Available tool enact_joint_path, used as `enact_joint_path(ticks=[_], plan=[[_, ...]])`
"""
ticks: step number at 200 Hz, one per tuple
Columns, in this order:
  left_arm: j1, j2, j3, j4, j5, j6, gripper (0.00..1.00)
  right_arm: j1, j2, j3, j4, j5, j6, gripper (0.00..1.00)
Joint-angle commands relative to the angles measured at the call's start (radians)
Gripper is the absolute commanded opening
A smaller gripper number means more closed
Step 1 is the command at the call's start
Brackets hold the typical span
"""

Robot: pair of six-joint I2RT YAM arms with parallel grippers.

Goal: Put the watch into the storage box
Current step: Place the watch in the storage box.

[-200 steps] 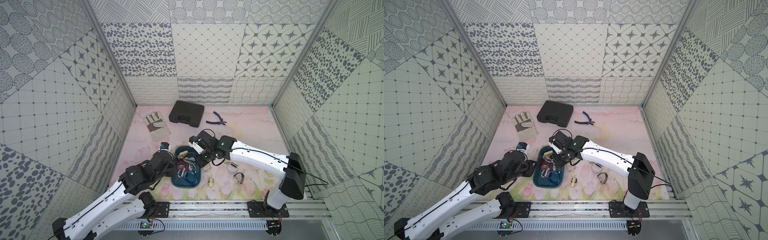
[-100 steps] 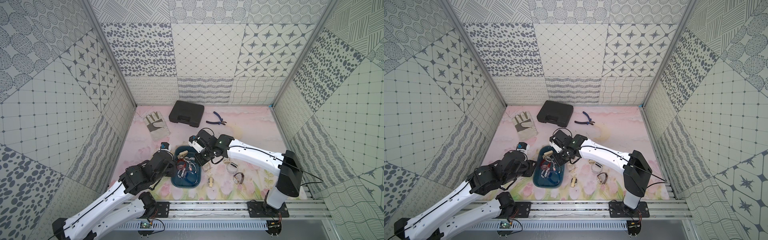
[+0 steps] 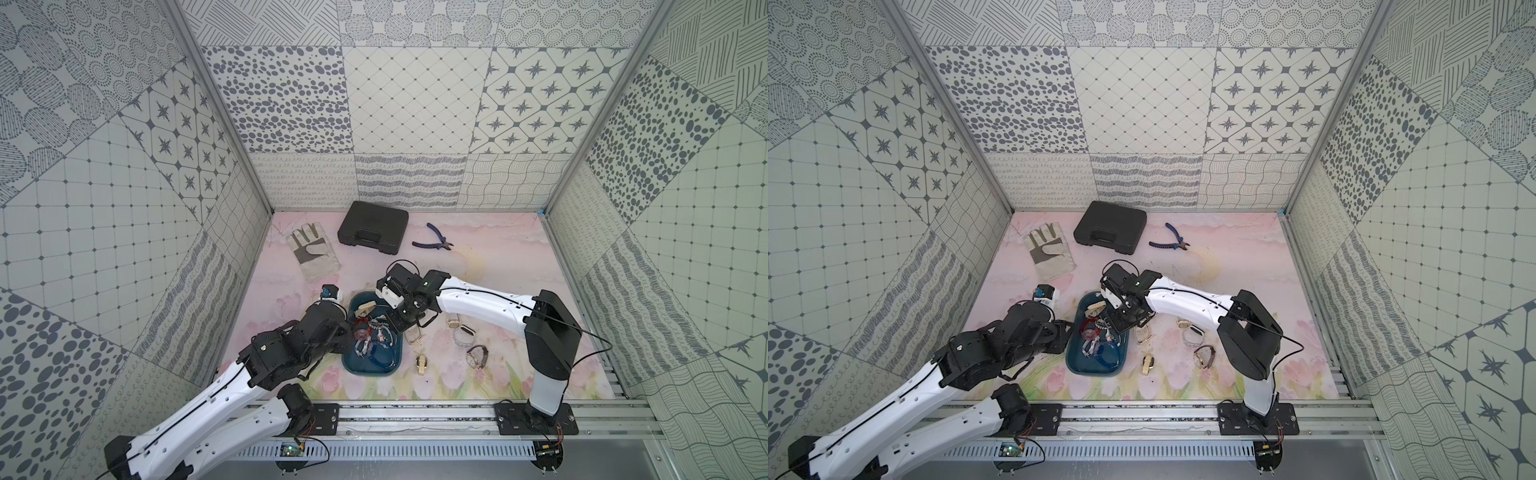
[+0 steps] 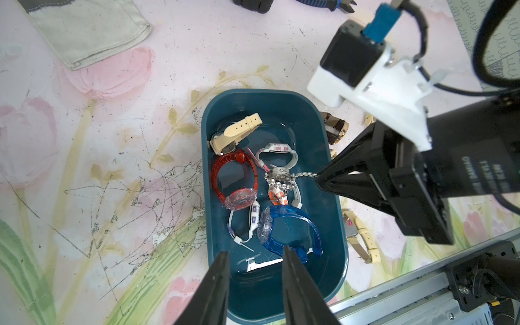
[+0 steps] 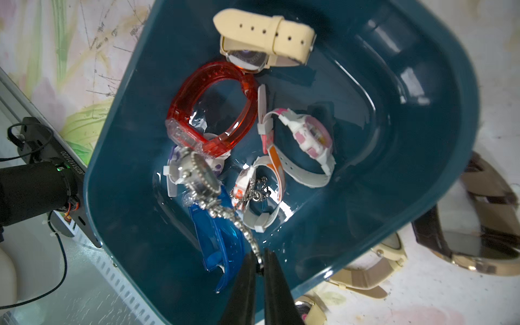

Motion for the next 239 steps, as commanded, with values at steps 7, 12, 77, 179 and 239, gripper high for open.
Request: enact_joint_path(ticks=[7, 12, 77, 179, 239], plan=[[-0.003, -0.001, 0.004, -0.008, -0.009, 0.006, 0.37, -0.004, 0.02, 0.012, 0.034, -0.015, -0.006, 0.17], [-0.001, -0.002, 0.004, -0.008, -0.009, 0.005, 0.37, -0.006, 0.02, 0.01, 0.033, -0.012, -0.005, 0.18], [-0.001, 0.0, 0.003, -0.004, -0.005, 0.009, 0.37, -0.016, -0.112, -0.032, 0.036, 0.019, 0.006, 0.39], [-0.003, 0.045, -0.015, 0.074, 0.135, 0.043, 0.42, -0.123, -0.481, -0.385, 0.07, 0.061, 0.09, 0.4], [-0.283, 0.185, 0.012, 0.156, 0.103, 0.008, 0.46, -0.286, -0.712, -0.631, 0.115, 0.013, 0.151, 0.41]])
